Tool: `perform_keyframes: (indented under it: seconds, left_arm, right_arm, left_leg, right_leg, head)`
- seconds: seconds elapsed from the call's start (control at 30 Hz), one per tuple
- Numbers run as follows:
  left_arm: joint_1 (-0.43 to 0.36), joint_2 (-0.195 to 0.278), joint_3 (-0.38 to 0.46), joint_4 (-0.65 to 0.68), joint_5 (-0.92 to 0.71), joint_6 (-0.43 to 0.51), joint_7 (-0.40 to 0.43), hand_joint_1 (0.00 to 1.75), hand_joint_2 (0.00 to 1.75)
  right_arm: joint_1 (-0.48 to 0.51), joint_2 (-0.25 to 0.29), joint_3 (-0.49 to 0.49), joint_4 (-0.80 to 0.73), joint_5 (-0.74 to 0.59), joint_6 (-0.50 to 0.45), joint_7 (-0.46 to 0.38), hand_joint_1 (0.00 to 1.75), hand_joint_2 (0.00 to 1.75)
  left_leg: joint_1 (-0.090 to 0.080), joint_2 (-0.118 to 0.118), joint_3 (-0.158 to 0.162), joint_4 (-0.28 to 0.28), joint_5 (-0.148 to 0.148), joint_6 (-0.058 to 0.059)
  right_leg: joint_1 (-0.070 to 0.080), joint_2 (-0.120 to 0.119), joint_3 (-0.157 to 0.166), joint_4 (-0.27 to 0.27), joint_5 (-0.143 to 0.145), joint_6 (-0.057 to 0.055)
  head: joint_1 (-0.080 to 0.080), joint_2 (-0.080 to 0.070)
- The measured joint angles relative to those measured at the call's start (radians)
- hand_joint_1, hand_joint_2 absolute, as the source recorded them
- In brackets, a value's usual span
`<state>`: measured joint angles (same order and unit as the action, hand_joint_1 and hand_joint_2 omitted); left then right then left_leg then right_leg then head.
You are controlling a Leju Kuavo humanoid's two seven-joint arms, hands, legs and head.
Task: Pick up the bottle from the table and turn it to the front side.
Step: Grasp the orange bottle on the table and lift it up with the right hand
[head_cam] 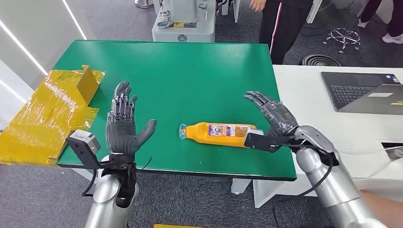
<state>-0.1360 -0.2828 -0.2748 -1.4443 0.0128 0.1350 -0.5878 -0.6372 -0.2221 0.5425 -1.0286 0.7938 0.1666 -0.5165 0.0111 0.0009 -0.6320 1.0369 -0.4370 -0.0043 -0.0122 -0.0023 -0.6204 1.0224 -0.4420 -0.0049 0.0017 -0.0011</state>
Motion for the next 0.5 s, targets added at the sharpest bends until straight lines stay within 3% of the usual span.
perform_keyframes:
  seconds: [0.23, 0.33, 0.5]
  left_arm:
    - [-0.011, 0.011, -0.015, 0.000, 0.018, 0.009, 0.000, 0.00, 1.75]
    - [-0.012, 0.016, -0.019, 0.000, 0.025, 0.019, 0.001, 0.00, 1.75]
    - [-0.014, 0.023, -0.038, 0.000, 0.034, 0.027, 0.008, 0.00, 1.75]
  right_arm:
    - [-0.146, -0.043, 0.108, 0.145, -0.082, 0.100, -0.025, 0.00, 1.75]
    - [-0.209, -0.038, 0.180, 0.226, -0.116, 0.139, -0.033, 0.00, 1.75]
    - [-0.265, -0.001, 0.277, 0.350, -0.138, 0.127, -0.014, 0.00, 1.75]
  left_leg:
    - [0.000, 0.000, 0.000, 0.000, 0.000, 0.000]
    - [0.000, 0.000, 0.000, 0.000, 0.000, -0.001]
    - [0.000, 0.000, 0.000, 0.000, 0.001, -0.001]
  right_leg:
    - [0.000, 0.001, 0.000, 0.001, 0.000, 0.000]
    - [0.000, 0.000, 0.000, 0.001, 0.000, 0.000]
    - [0.000, 0.000, 0.000, 0.001, 0.000, 0.000]
  head:
    - [0.000, 0.000]
    - [0.000, 0.000]
    - [0.000, 0.000]
